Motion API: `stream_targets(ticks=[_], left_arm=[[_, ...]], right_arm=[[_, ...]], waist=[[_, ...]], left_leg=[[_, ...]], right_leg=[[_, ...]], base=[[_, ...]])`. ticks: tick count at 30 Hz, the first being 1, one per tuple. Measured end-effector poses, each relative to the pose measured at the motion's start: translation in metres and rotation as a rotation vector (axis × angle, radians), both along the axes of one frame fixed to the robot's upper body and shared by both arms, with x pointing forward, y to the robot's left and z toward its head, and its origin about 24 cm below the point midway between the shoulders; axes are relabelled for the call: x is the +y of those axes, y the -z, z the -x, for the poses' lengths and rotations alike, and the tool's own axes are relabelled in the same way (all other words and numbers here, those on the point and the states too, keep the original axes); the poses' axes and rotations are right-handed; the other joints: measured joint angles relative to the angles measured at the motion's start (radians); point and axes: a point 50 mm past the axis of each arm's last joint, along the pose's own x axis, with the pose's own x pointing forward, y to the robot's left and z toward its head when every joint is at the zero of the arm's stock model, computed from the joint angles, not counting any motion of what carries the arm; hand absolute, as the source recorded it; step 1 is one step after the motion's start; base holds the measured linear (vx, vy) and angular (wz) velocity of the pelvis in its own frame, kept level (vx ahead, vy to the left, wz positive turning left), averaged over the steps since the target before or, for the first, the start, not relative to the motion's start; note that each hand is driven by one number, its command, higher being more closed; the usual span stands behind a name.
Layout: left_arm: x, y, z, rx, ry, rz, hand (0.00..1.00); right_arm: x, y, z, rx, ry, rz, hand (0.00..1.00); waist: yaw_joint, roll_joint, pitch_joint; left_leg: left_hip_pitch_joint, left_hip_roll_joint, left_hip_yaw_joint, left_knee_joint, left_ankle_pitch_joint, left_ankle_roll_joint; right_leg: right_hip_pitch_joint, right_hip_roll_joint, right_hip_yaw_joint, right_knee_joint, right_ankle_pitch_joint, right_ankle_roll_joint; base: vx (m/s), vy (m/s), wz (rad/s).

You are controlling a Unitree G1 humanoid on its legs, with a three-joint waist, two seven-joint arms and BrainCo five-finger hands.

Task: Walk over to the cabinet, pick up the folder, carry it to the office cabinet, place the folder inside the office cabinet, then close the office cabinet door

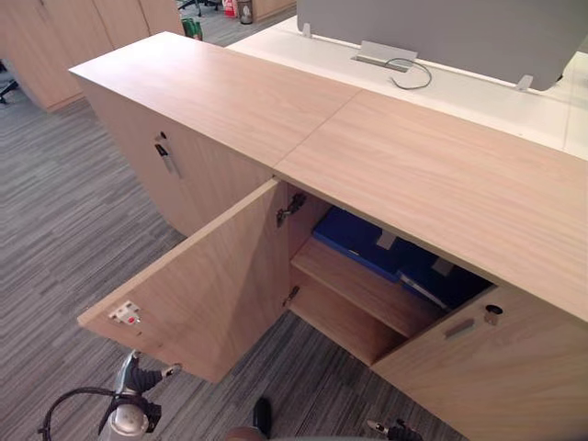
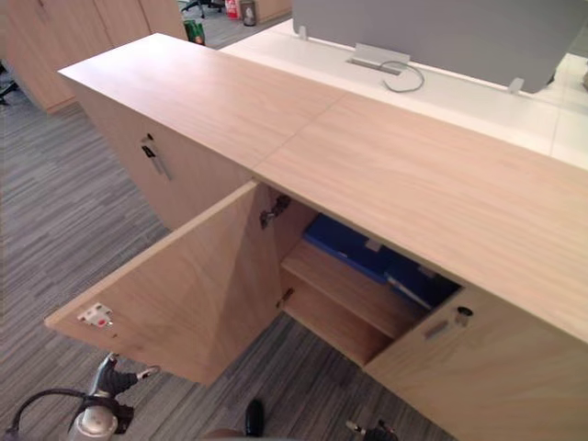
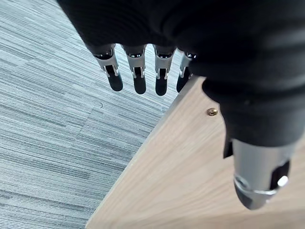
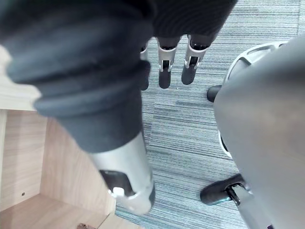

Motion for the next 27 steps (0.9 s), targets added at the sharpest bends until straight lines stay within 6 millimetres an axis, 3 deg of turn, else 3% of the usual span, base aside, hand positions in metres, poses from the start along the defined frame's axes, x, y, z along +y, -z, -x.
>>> stream_targets(ticks=[10, 15, 17, 19, 23, 27], left_arm=[[-0.031, 0.0, 0.013, 0.019, 0.165, 0.032, 0.0], [-0.074, -0.02, -0.004, -0.115, 0.382, 0.093, 0.0], [-0.095, -0.019, -0.002, -0.126, 0.484, 0.131, 0.0], [-0.123, -0.023, -0.001, -0.155, 0.687, 0.106, 0.0], [-0.159, -0.029, 0.005, -0.22, 0.909, 0.116, 0.0], [-0.175, -0.032, 0.008, -0.252, 1.007, 0.14, 0.0]], right_arm=[[0.001, -0.001, -0.003, 0.0, -0.075, 0.024, 0.0], [0.001, -0.002, -0.008, 0.005, -0.169, 0.055, 0.0], [0.003, -0.002, -0.012, 0.004, -0.224, 0.072, 0.0], [0.01, -0.003, -0.018, 0.001, -0.319, 0.088, 0.0], [0.019, -0.004, -0.027, -0.007, -0.433, 0.118, 0.0], [0.028, -0.004, -0.032, -0.019, -0.445, 0.118, 0.0]], waist=[[0.011, -0.003, 0.001], [0.022, -0.006, 0.002], [0.022, -0.011, 0.003], [0.02, -0.028, -0.003], [0.014, -0.044, -0.013], [0.005, -0.05, -0.015]], left_leg=[[-0.022, -0.02, -0.018, 0.0, 0.029, 0.012], [-0.048, -0.021, -0.03, 0.0, 0.051, 0.014], [-0.06, -0.021, -0.034, 0.0, 0.059, 0.017], [-0.089, -0.019, -0.036, 0.0, 0.072, 0.019], [-0.09, 0.007, -0.024, 0.0, 0.085, 0.009], [-0.092, 0.019, -0.02, 0.0, 0.091, 0.001]], right_leg=[[-0.009, -0.013, -0.001, -0.002, 0.0, 0.001], [-0.024, -0.009, -0.002, -0.008, -0.002, 0.003], [-0.028, -0.005, -0.002, -0.021, -0.006, 0.009], [-0.05, -0.001, 0.0, -0.036, -0.03, 0.043], [-0.06, 0.021, 0.023, -0.033, -0.034, 0.049], [-0.067, 0.033, 0.03, -0.033, -0.034, 0.048]], base=[[0.01, 0.014, 0.07], [-0.04, 0.014, 0.06], [-0.09, 0.01, 0.05], [-0.11, -0.005, 0.06], [-0.08, -0.025, -0.1], [0.0, -0.051, -0.09]])
